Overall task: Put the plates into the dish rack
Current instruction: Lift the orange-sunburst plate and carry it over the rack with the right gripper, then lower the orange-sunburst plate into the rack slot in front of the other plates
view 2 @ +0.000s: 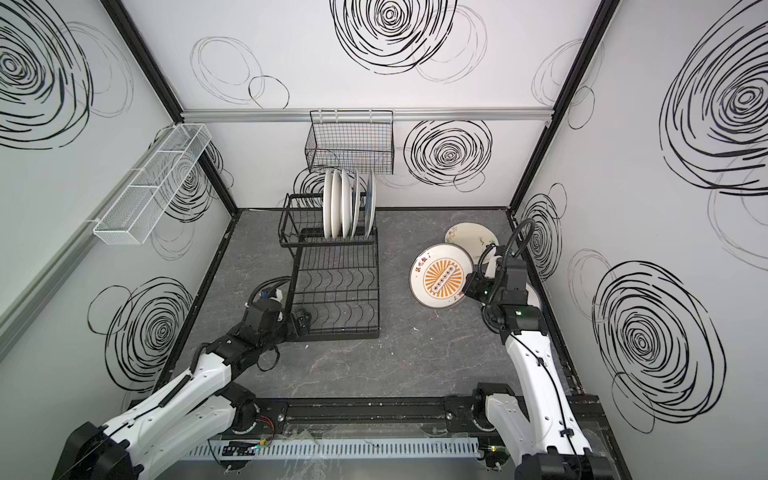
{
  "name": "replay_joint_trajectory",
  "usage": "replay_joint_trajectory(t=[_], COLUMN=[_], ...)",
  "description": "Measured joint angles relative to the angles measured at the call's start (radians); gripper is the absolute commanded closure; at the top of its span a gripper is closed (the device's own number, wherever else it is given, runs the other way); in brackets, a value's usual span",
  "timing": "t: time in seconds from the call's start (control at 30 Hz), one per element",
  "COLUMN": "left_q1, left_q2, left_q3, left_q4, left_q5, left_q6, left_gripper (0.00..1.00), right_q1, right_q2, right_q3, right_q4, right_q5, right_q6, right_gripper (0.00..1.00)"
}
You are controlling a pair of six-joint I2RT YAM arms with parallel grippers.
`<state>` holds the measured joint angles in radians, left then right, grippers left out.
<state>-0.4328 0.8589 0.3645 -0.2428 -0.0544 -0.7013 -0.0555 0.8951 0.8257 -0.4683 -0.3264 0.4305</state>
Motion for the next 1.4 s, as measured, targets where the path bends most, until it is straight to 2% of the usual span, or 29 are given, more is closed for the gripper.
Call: replay_joint_trajectory(t=[0.33, 0.43, 0.5, 0.7, 0.87, 1.1, 1.4], left_q1=[-0.338, -0.392, -0.395, -0.295, -0.174, -0.021, 0.060], left_q2=[0.046, 0.069, 0.066, -0.011, -0.070, -0.117, -0.120], left_q3=[-0.001, 0.003, 0.006, 0.020, 0.074, 0.126, 0.202], left_q4=[0.072, 0.085, 0.080, 0.032, -0.022, -0.084, -0.136], left_q5=[-0.016, -0.029, -0.037, -0.006, 0.056, 0.155, 0.248], left_q6=[-0.073, -0.091, -0.096, -0.088, -0.043, 0.026, 0.089], left_gripper=[0.04, 0.04, 0.04, 0.04, 0.04, 0.04, 0.04], right_q1=[0.036, 0.148, 0.288, 0.739, 0.974, 1.146, 1.188], right_q2=[0.137, 0.192, 0.243, 0.421, 0.583, 0.795, 0.923], right_q3=[0.460, 0.637, 0.773, 1.115, 1.281, 1.352, 1.307], right_q4=[-0.188, -0.236, -0.266, -0.285, -0.259, -0.118, 0.027], right_q5=[0.111, 0.204, 0.295, 0.629, 0.875, 1.154, 1.416], right_q6=[-0.089, -0.086, -0.073, -0.060, -0.094, -0.190, -0.255], right_gripper=[1.00, 1.00, 1.00, 1.00, 1.00, 1.00, 1.00])
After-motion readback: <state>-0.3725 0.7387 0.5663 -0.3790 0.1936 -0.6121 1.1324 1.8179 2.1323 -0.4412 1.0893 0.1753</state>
